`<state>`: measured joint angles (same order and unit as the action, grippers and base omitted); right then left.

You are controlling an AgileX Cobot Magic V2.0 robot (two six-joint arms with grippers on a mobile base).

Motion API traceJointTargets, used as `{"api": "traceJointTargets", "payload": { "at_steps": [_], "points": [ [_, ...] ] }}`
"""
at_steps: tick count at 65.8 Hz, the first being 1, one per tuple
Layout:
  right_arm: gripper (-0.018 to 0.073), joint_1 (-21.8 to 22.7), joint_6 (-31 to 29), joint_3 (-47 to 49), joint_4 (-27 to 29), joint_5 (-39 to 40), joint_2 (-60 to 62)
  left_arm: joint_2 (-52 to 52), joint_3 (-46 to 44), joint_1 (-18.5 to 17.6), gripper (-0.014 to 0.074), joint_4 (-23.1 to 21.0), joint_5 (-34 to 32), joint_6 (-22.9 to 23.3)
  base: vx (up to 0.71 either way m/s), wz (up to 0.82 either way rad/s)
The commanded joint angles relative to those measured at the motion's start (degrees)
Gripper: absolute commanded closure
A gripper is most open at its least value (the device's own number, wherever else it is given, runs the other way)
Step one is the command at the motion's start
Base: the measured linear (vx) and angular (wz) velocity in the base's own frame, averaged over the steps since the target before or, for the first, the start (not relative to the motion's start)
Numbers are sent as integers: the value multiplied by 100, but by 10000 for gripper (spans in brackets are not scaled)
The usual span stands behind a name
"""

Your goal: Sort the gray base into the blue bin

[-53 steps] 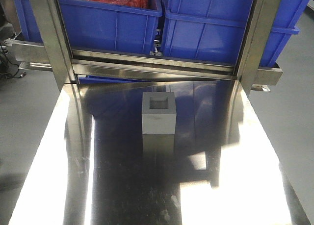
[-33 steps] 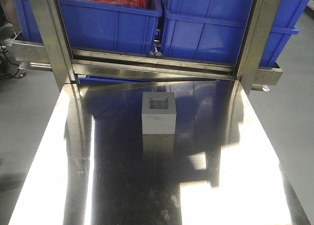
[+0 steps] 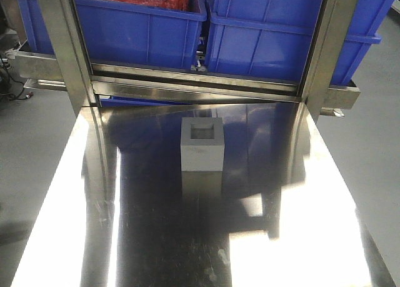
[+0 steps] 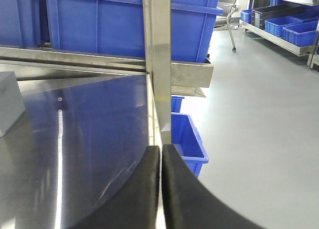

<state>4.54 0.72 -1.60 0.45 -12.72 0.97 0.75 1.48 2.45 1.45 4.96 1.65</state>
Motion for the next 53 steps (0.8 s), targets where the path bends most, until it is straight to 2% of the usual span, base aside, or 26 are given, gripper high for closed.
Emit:
{"api": "traceJointTargets", "payload": {
  "at_steps": [1, 29, 37, 44, 49, 53],
  "points": [
    [564, 10, -72, -5, -45, 428, -18, 71, -116, 10, 603, -10, -418, 15, 0, 0],
    [564, 10, -72, -5, -45, 428, -18, 71, -156, 10, 603, -10, -463, 15, 0, 0],
    [564, 10, -72, -5, -45, 428, -18, 71, -195, 10, 603, -208, -841, 153, 0, 0],
    [564, 10, -72, -5, -45, 428, -18, 37, -532, 10, 603, -507, -885, 242, 0, 0],
    [564, 10, -72, -5, -45, 428, -18, -132, -914, 10, 603, -446, -855, 142, 0, 0],
    [564, 10, -72, -5, -45, 428, -18, -412, -1316, 10, 603, -280, -702, -107, 0, 0]
  ]
}}
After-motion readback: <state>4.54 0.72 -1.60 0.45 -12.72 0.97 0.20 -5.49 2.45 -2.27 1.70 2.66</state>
